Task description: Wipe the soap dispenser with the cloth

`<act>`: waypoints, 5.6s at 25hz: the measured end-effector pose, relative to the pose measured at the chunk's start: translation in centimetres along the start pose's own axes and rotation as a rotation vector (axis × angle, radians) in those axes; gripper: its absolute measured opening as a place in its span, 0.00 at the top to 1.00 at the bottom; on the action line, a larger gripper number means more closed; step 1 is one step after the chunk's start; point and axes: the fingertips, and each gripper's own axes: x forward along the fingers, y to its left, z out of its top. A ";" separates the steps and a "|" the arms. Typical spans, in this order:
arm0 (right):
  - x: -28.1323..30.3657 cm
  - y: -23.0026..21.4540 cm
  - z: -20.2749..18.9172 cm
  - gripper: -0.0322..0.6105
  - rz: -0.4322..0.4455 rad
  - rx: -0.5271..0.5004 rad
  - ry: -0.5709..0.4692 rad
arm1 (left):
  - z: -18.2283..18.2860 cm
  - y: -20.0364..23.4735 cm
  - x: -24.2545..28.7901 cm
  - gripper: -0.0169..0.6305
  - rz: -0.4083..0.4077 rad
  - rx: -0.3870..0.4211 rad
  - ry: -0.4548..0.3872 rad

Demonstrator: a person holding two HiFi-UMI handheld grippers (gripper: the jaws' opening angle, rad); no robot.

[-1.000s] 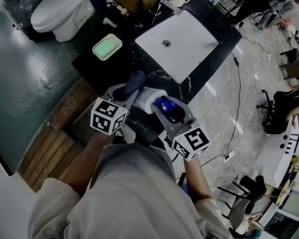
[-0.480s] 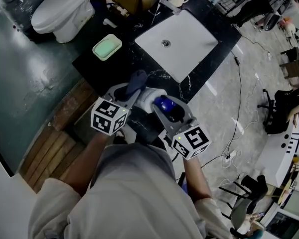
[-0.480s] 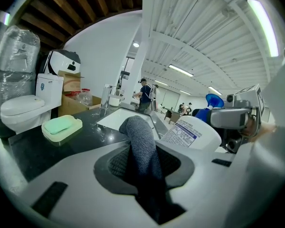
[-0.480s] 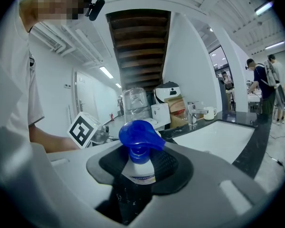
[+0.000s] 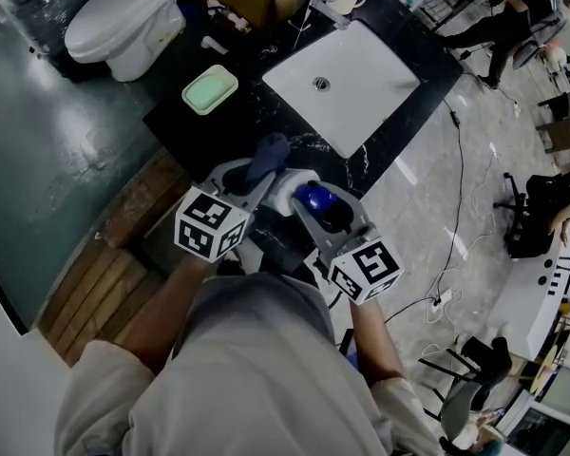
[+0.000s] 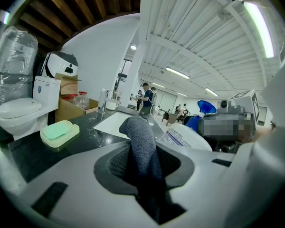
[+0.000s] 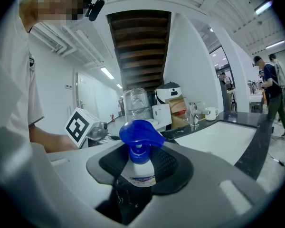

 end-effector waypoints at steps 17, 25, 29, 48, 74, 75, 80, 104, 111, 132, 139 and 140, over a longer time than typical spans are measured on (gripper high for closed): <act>0.8 0.3 0.2 0.74 0.009 0.003 0.000 | 2.9 -1.9 -1.5 0.83 -0.032 0.008 -0.080; 1.0 0.5 0.2 0.74 0.014 0.001 0.002 | 4.2 -2.9 -2.3 0.83 -0.060 0.016 -0.111; 1.0 0.3 0.2 0.74 0.006 0.009 0.003 | 4.7 -3.7 -2.6 0.83 -0.080 0.018 -0.126; 1.9 -0.3 1.2 0.74 -0.024 0.035 0.024 | 5.0 -4.1 -3.9 0.83 -0.082 -0.028 -0.185; 2.8 1.5 0.8 0.74 0.032 0.013 -0.018 | 2.7 -3.3 -5.5 0.83 -0.064 -0.053 -0.208; 2.8 1.4 0.9 0.74 0.035 0.013 -0.021 | 2.6 -3.2 -5.5 0.83 -0.070 -0.054 -0.205; 2.7 1.3 1.1 0.74 0.034 0.028 -0.027 | 1.9 -3.1 -5.9 0.83 -0.061 -0.055 -0.183; 2.7 1.2 1.2 0.74 0.035 0.041 -0.031 | -2.8 -1.7 -4.3 0.83 -0.064 -0.140 -0.042; 2.9 0.9 1.4 0.74 0.038 0.037 -0.018 | -3.6 -0.8 -3.2 0.83 -0.069 -0.149 -0.015; 3.0 1.3 1.0 0.74 0.060 0.001 0.018 | -6.3 0.5 -1.1 0.83 -0.057 -0.172 0.055; 2.8 1.2 0.7 0.74 0.050 -0.004 0.013 | -5.7 0.3 -1.8 0.83 -0.032 -0.139 0.036; 2.7 1.2 0.7 0.73 0.050 -0.002 0.012 | -5.5 0.3 -2.0 0.83 -0.031 -0.139 0.028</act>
